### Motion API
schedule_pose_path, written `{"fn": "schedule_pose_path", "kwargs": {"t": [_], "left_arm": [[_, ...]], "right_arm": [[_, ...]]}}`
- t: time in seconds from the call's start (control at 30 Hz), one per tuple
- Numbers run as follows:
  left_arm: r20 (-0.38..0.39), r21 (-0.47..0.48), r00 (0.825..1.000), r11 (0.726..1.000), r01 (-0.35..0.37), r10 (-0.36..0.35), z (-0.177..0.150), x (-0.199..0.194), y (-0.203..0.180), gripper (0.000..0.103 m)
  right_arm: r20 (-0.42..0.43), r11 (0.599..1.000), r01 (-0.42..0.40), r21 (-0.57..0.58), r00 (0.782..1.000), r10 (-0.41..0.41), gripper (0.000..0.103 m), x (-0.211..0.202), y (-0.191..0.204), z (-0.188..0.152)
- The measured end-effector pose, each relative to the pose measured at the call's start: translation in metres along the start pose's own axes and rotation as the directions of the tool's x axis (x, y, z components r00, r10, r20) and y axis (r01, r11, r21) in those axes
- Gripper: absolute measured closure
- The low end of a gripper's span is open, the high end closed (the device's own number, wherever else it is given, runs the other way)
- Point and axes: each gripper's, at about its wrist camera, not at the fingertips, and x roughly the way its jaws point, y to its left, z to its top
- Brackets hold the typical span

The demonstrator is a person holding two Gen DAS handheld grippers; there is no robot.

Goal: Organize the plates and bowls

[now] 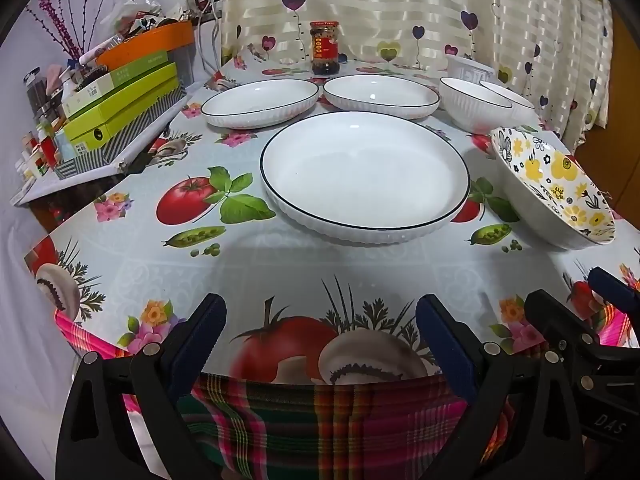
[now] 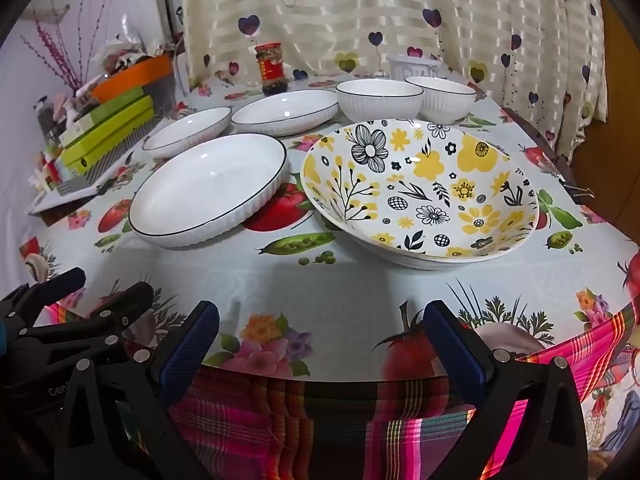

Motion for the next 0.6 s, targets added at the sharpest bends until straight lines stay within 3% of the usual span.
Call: {"fn": "schedule_pose_path", "kwargs": {"t": [0.6], "left_arm": [[-0.005,0.012,1.000,1.000,-0.009,0.009,-0.0050,-0.0046,-0.0047,0.006]], "right_arm": [[0.006,1.000,-0.002,0.002,1.000,0.002,0.000,-0.0055,-0.0021,-0.0004]]}}
